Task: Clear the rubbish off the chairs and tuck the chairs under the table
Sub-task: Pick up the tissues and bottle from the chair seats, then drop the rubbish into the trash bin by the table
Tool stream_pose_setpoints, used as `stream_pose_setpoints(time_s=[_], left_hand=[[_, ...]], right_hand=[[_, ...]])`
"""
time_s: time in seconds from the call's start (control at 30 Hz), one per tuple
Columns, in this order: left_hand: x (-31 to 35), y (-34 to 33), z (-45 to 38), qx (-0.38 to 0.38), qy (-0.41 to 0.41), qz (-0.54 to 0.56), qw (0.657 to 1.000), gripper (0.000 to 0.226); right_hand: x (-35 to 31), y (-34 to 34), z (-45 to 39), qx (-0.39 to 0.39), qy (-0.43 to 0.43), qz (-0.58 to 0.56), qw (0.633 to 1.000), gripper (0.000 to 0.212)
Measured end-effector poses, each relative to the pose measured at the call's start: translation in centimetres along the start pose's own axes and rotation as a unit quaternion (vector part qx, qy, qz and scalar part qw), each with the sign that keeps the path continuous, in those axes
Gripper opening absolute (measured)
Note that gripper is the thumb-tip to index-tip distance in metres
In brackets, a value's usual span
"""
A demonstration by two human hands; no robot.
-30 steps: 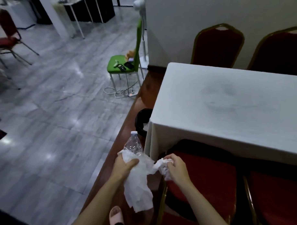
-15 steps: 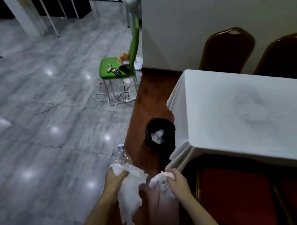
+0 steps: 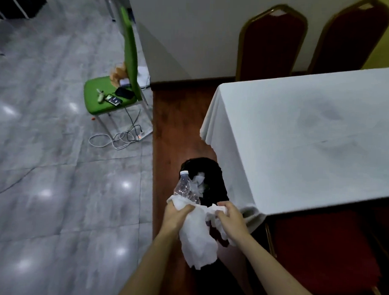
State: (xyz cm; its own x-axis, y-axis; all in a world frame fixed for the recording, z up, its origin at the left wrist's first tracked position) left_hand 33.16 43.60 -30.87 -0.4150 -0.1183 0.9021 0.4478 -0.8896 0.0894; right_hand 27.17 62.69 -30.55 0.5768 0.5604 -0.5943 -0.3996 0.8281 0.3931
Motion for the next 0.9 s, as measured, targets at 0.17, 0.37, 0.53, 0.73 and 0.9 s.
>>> stream_pose_setpoints(time_s=[0.17,0.37,0.53,0.73,0.9], left_hand=[[-0.5,0.2,-7.7,-0.020,0.084,0.008,0.996,0.037],[-1.6,-1.2,-15.6,-0.039,0.132,-0.004,0.990,0.036],[-5.6,-3.9,-20.6,-0.101,0.156,-0.017,0.983,0.031],[-15.3,-4.8,-28.0,-0.092,0.182,-0.046,0.978,0.042],[-20.5,-6.6,-32.5,-0.209,0.200,-0.095,0.952,0.031]], right_hand=[[-3.2,-2.7,-7.9,-0.030,-0.053,-0.002,0.998,0.029],[-5.3,-2.7,-15.7,-0.031,-0.121,-0.044,0.991,0.027],[-5.1,-4.6,-21.4,-0.026,-0.154,-0.075,0.985,0.023],[0.9,-9.1,-29.3,-0.036,-0.249,-0.170,0.953,0.040],[5.5,-13.0,-35.6,-0.034,-0.282,-0.203,0.937,0.041]])
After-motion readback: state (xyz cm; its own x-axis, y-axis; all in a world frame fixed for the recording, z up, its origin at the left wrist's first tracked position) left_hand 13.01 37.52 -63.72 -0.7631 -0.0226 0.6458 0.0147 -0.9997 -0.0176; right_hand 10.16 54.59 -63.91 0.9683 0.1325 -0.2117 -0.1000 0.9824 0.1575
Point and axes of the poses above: each hand's wrist, its own z-axis away from the middle knuckle, its own y-axis out of the back of the hand, x = y × z, the point moved 10 cm from there along -z, towards the middle knuckle, and after that the axes turned 14 degrees about -y, right-handed, at the moved point
